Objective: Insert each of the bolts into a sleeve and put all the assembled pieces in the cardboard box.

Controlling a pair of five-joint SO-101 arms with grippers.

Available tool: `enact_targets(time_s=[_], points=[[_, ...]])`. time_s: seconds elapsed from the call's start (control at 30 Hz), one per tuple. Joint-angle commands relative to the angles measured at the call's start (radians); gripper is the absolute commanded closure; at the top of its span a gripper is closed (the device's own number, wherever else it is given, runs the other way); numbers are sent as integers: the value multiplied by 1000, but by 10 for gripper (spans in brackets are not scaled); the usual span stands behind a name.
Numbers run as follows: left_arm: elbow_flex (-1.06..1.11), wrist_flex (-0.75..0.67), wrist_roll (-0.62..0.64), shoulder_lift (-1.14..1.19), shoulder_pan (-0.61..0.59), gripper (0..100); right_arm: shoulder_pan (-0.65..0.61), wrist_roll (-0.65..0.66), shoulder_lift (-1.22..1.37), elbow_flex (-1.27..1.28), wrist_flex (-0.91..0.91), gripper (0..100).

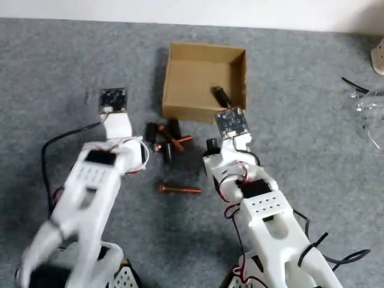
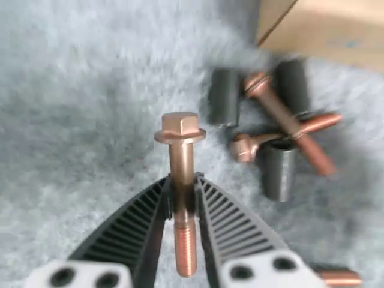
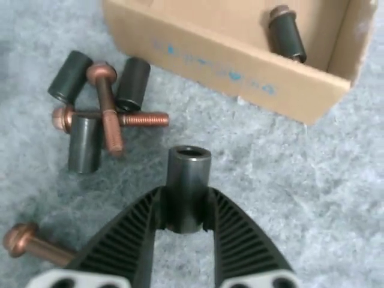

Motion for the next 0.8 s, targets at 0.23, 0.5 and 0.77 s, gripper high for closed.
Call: enact_targets(time_s=[0.23,0.5,0.77], points=[[268,2,-149,-763,19,995,5,80,-35,24,-99,995],[334,0,-157,-944,71,995,4,80,-58,27,-99,995],[432,-11,-155,-1168,74,995,-24,81,-435,259,-159,995]])
